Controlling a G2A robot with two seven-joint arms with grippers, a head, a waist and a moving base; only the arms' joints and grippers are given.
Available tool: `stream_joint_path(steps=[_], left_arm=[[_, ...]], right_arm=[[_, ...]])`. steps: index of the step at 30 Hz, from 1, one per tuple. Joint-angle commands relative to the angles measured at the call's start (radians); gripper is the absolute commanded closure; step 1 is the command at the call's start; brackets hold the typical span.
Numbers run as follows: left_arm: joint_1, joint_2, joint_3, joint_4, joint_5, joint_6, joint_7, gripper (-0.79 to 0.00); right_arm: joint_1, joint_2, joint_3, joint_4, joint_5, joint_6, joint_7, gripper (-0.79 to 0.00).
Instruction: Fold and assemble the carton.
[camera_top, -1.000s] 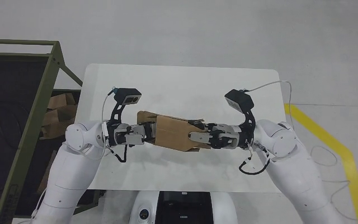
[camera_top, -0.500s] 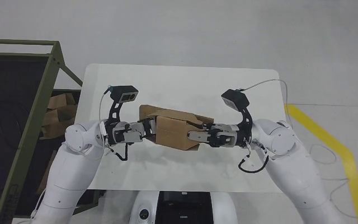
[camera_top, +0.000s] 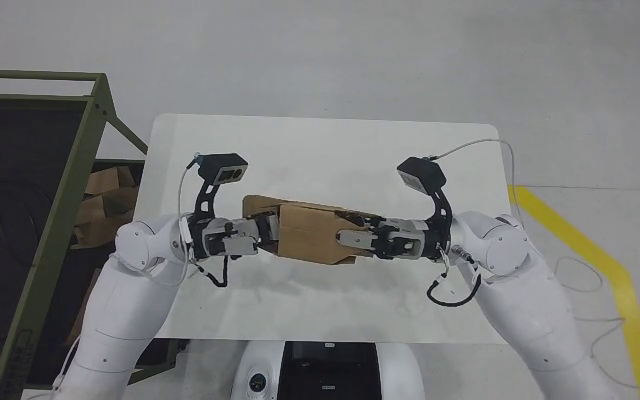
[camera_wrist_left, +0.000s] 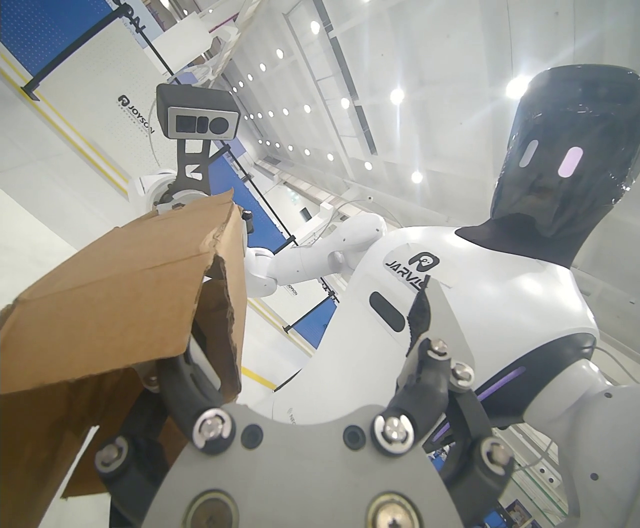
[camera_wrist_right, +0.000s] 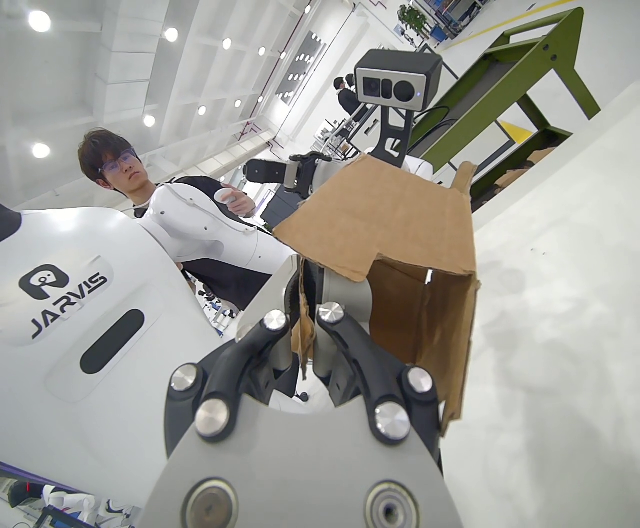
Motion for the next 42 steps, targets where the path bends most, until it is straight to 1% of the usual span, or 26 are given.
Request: stream_joint_path(steps=[1, 10, 12, 13, 14, 15, 25, 26, 28, 33, 36, 40, 42], left_arm=[[0.0, 0.002, 0.002, 0.0, 0.013, 0.001, -0.001, -0.714], [-0.001, 0.016, 0.016, -0.005, 0.083, 0.003, -0.003, -0.671], [0.0, 0.02, 0.017, -0.007, 0.106, -0.002, 0.002, -0.594], [0.002, 0.022, 0.019, -0.008, 0.117, -0.007, 0.007, -0.588], [0.004, 0.024, 0.022, -0.01, 0.119, -0.011, 0.011, -0.505], [0.005, 0.026, 0.025, -0.012, 0.122, -0.015, 0.015, -0.394], [0.016, 0.047, 0.038, -0.013, 0.162, -0.067, 0.067, -0.311], [0.016, 0.049, 0.039, -0.013, 0.162, -0.071, 0.071, -0.274], [0.017, 0.053, 0.042, -0.013, 0.163, -0.077, 0.077, -0.246], [0.018, 0.063, 0.054, -0.02, 0.165, -0.084, 0.084, -0.228], [0.017, 0.069, 0.059, -0.02, 0.164, -0.088, 0.088, -0.203], [0.016, 0.077, 0.068, -0.022, 0.165, -0.093, 0.093, -0.12], [0.015, 0.081, 0.072, -0.022, 0.165, -0.095, 0.095, -0.049]], right_arm=[[0.002, 0.0, -0.003, -0.003, -0.001, 0.003, 0.009, 0.0], [0.005, 0.002, -0.005, -0.007, -0.001, 0.007, 0.013, 0.0], [0.003, 0.002, -0.005, -0.009, -0.001, 0.008, 0.013, 0.0], [0.003, 0.003, -0.005, -0.01, -0.002, 0.008, 0.014, 0.0], [0.003, 0.003, -0.004, -0.01, -0.003, 0.009, 0.015, 0.0], [0.002, 0.003, -0.004, -0.011, -0.003, 0.009, 0.015, 0.0], [-0.004, 0.006, -0.005, -0.023, -0.01, 0.013, 0.021, 0.0], [-0.005, 0.007, -0.005, -0.024, -0.01, 0.013, 0.021, 0.0], [-0.007, 0.007, -0.005, -0.026, -0.011, 0.013, 0.023, 0.0], [-0.009, 0.008, -0.008, -0.028, -0.013, 0.011, 0.025, 0.0], [-0.009, 0.009, -0.01, -0.029, -0.012, 0.009, 0.025, 0.0], [-0.008, 0.009, -0.012, -0.028, -0.011, 0.01, 0.027, 0.0], [-0.008, 0.01, -0.013, -0.027, -0.011, 0.009, 0.027, 0.0]])
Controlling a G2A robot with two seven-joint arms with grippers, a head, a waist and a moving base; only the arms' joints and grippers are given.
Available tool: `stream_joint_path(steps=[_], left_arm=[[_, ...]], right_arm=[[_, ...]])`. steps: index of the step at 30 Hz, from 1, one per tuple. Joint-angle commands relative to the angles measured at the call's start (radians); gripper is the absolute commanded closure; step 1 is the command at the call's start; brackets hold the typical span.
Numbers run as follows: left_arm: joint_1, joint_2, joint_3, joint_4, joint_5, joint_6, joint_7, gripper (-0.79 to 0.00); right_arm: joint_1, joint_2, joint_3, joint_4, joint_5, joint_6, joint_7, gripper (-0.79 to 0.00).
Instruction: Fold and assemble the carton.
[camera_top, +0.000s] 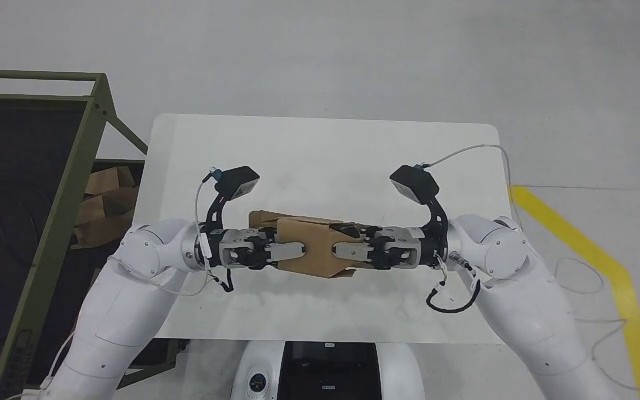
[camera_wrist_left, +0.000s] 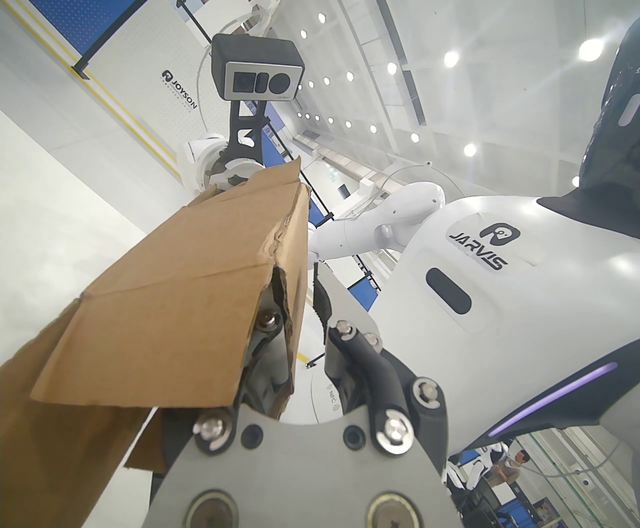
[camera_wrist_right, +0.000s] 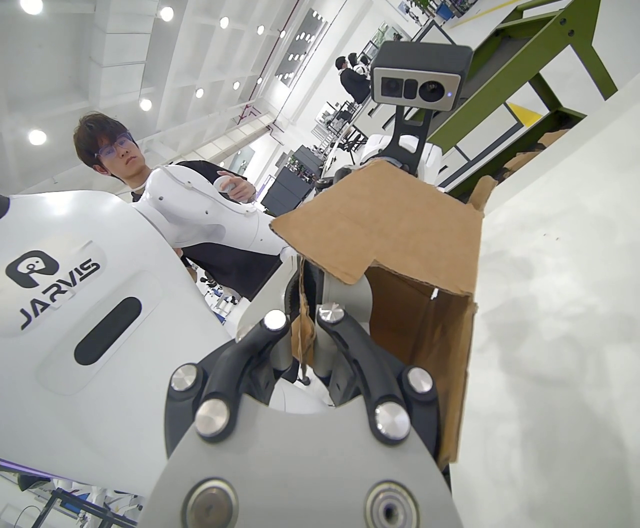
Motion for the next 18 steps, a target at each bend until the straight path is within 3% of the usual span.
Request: stream_joint_path(steps=[1, 6, 7, 8, 9, 10, 18], left_arm=[[-0.001, 0.004, 0.004, 0.0, 0.0, -0.002, 0.002, -0.022], [-0.004, 0.013, 0.014, 0.002, -0.002, -0.011, 0.012, 0.0], [-0.004, 0.015, 0.016, 0.003, -0.002, -0.014, 0.014, 0.0], [-0.005, 0.016, 0.017, 0.005, -0.004, -0.018, 0.018, 0.0], [-0.006, 0.018, 0.017, 0.007, -0.003, -0.023, 0.023, 0.0], [-0.007, 0.019, 0.017, 0.01, -0.003, -0.029, 0.029, 0.0], [-0.01, 0.027, -0.006, 0.016, -0.025, -0.076, 0.077, 0.0]], right_arm=[[0.0, 0.0, 0.0, 0.0, 0.0, -0.001, 0.0, 0.0], [0.0, 0.001, -0.002, 0.002, 0.001, -0.001, -0.001, 0.0], [0.001, 0.001, -0.002, 0.003, 0.0, 0.0, -0.001, -0.04], [0.001, 0.001, -0.002, 0.004, -0.001, 0.001, -0.002, -0.348], [0.001, 0.002, -0.002, 0.004, -0.002, 0.002, -0.002, -0.533], [0.002, 0.002, -0.001, 0.005, -0.003, 0.002, -0.004, -0.785], [-0.02, 0.012, 0.059, -0.019, -0.018, -0.027, -0.027, -0.785]])
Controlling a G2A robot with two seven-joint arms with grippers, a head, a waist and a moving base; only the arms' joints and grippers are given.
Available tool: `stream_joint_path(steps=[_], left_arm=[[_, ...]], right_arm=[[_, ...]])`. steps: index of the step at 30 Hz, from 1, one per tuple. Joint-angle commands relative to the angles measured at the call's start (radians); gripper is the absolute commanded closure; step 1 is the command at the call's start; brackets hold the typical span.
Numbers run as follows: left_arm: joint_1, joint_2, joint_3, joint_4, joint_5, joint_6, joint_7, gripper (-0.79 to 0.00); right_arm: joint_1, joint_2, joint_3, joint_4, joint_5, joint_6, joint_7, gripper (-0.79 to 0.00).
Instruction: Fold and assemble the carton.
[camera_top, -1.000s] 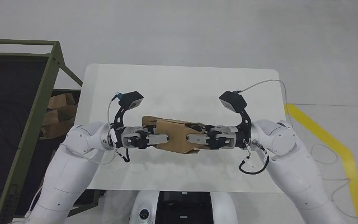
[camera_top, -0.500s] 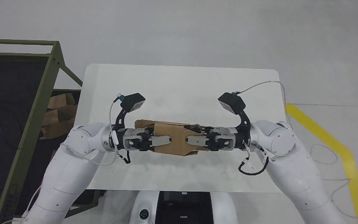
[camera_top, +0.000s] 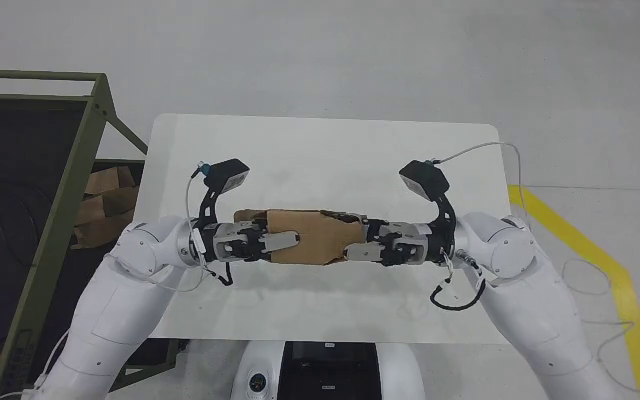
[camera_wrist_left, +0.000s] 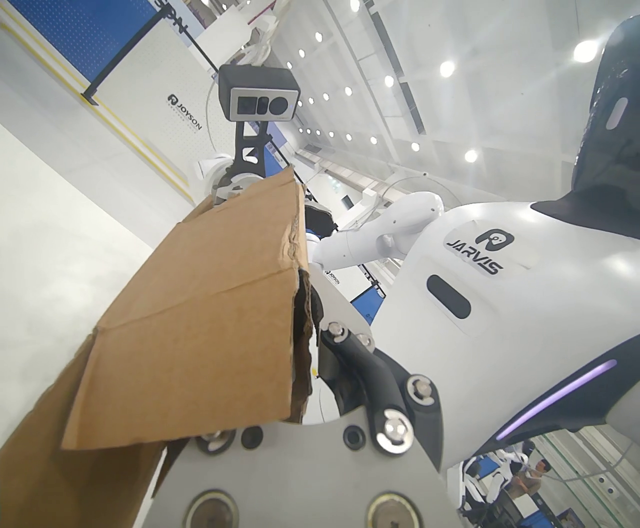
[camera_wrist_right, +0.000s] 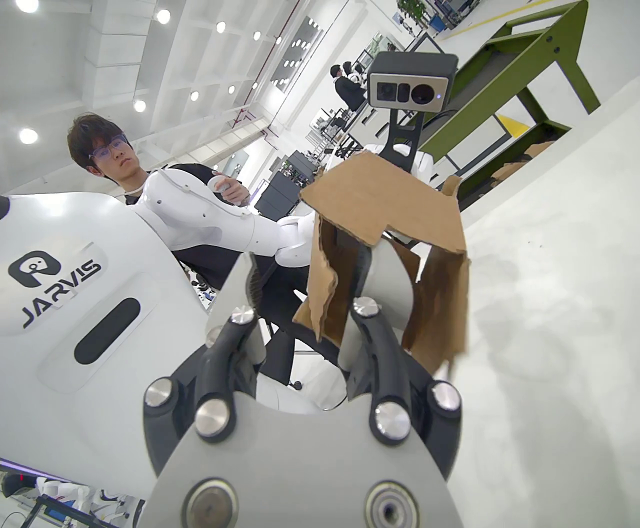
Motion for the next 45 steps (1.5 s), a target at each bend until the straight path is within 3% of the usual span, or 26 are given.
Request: stream_joint_path(steps=[1, 9, 14, 20, 21, 22, 24, 34, 37, 39, 41, 45], left_arm=[[0.0, 0.001, -0.009, -0.001, -0.014, -0.006, 0.006, 0.0], [-0.001, 0.005, -0.045, -0.019, -0.073, -0.02, 0.02, 0.0], [-0.003, 0.005, -0.058, -0.028, -0.086, -0.032, 0.032, 0.0], [-0.002, 0.006, -0.063, -0.037, -0.091, -0.04, 0.041, 0.0], [-0.002, 0.006, -0.064, -0.038, -0.088, -0.042, 0.042, 0.0], [-0.001, 0.006, -0.064, -0.039, -0.087, -0.042, 0.043, 0.0], [-0.001, 0.007, -0.065, -0.042, -0.08, -0.044, 0.044, 0.0], [0.011, 0.01, -0.068, -0.048, -0.057, -0.051, 0.051, 0.0], [0.011, 0.011, -0.064, -0.049, -0.054, -0.052, 0.052, 0.0], [0.011, 0.011, -0.061, -0.048, -0.053, -0.051, 0.052, 0.0], [0.01, 0.012, -0.059, -0.047, -0.053, -0.052, 0.053, 0.0], [0.009, 0.013, -0.054, -0.042, -0.052, -0.052, 0.052, 0.0]], right_arm=[[-0.013, 0.004, 0.026, -0.012, -0.006, -0.012, -0.01, -0.785], [-0.099, 0.022, 0.141, -0.06, -0.043, -0.039, -0.074, -0.785], [-0.138, 0.03, 0.181, -0.086, -0.121, 0.019, -0.1, -0.785], [-0.137, 0.032, 0.154, -0.104, -0.203, 0.104, -0.105, -0.785], [-0.132, 0.032, 0.146, -0.105, -0.211, 0.113, -0.106, -0.61], [-0.127, 0.031, 0.138, -0.105, -0.215, 0.116, -0.107, -0.376], [-0.118, 0.03, 0.124, -0.103, -0.22, 0.12, -0.106, -0.286], [-0.088, 0.029, 0.09, -0.103, -0.245, 0.131, -0.113, -0.194], [-0.086, 0.03, 0.085, -0.103, -0.247, 0.131, -0.115, -0.135], [-0.084, 0.03, 0.083, -0.104, -0.248, 0.13, -0.116, -0.043], [-0.083, 0.031, 0.082, -0.104, -0.249, 0.129, -0.118, 0.0], [-0.083, 0.032, 0.081, -0.107, -0.249, 0.126, -0.122, 0.0]])
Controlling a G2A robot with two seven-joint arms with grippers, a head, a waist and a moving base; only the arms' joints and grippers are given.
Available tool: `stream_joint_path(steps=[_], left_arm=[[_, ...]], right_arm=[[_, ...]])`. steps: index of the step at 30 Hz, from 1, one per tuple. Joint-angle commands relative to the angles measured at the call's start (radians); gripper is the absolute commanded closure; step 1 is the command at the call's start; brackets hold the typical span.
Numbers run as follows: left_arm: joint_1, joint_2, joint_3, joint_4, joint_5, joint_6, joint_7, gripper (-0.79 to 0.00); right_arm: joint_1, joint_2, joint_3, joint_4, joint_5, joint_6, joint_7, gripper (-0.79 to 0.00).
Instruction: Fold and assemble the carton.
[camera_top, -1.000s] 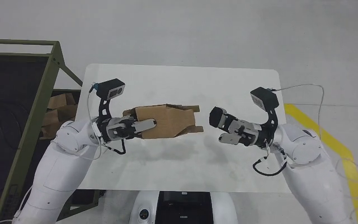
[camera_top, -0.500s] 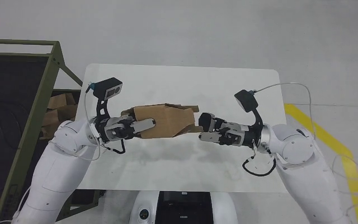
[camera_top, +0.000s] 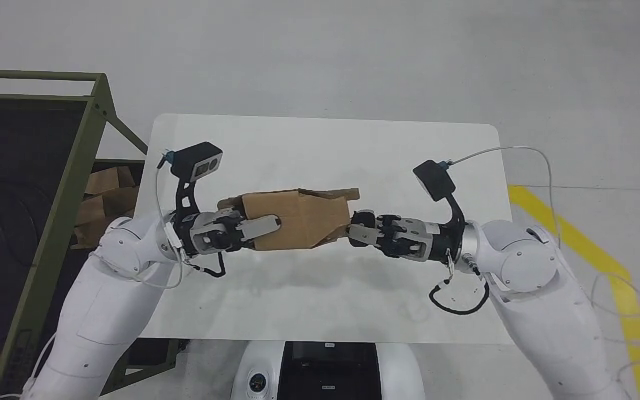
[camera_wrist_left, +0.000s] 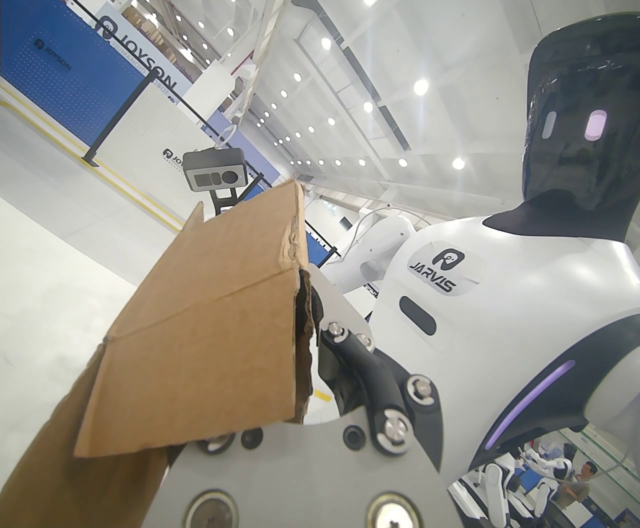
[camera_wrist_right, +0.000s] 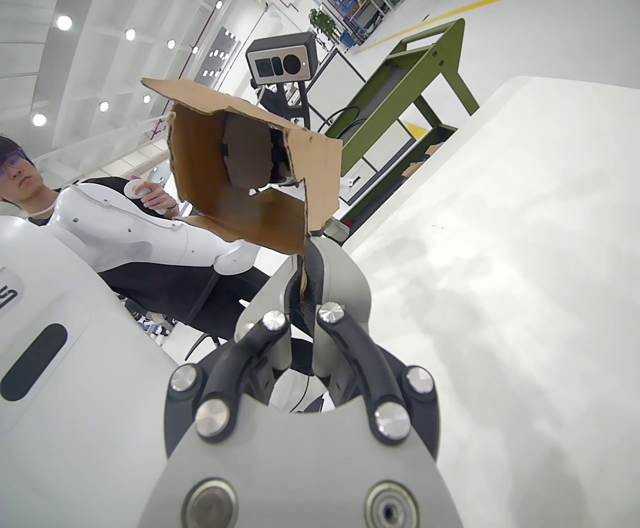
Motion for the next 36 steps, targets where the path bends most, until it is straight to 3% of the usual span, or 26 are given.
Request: stream_joint_path(steps=[1, 36], left_arm=[[0.0, 0.0, 0.003, 0.004, 0.001, 0.0, 0.0, 0.0], [0.002, 0.008, 0.051, 0.024, 0.003, 0.001, -0.001, 0.0]], right_arm=[[-0.001, 0.001, 0.0, -0.001, 0.002, -0.001, -0.003, 0.0], [-0.013, 0.006, -0.005, -0.027, -0.023, -0.007, -0.081, 0.0]])
